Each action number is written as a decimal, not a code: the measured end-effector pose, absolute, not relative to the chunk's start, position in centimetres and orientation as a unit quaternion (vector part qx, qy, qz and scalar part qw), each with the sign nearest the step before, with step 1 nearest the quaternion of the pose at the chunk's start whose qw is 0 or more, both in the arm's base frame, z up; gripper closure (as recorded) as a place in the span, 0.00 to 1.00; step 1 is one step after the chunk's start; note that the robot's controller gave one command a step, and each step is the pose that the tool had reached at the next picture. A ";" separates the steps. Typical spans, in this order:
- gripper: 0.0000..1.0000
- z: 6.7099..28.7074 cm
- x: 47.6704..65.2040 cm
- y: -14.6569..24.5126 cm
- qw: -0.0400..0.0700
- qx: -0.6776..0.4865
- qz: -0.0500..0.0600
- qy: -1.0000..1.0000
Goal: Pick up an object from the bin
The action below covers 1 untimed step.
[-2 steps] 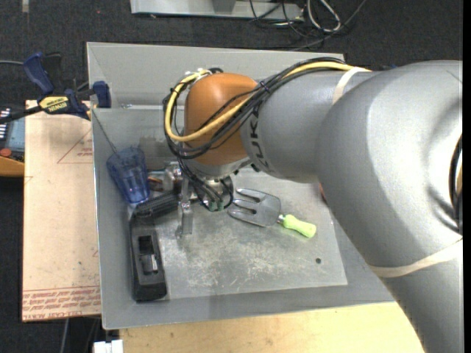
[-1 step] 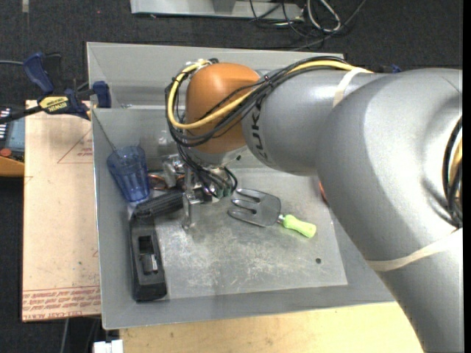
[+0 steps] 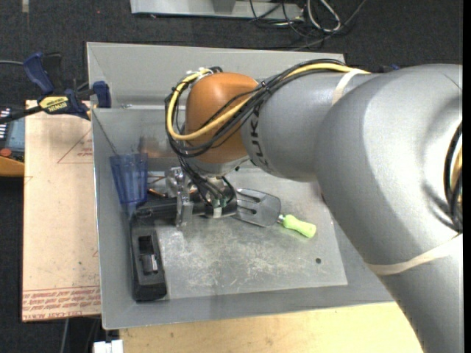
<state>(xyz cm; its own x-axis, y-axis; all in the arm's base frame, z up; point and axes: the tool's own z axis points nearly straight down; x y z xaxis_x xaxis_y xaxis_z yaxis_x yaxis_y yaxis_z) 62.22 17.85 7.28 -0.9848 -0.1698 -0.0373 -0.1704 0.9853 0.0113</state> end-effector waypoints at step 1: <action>1.00 7.3 62.2 17.8 0.018 -0.085 0.007 0.996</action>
Offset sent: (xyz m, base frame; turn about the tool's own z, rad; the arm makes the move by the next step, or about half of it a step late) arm -0.0001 0.0000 0.0537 0.0005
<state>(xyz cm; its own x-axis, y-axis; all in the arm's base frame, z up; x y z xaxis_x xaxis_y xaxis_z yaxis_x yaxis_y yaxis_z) 62.22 17.84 7.28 -0.9849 -0.1692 -0.0370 -0.1697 0.9854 0.0115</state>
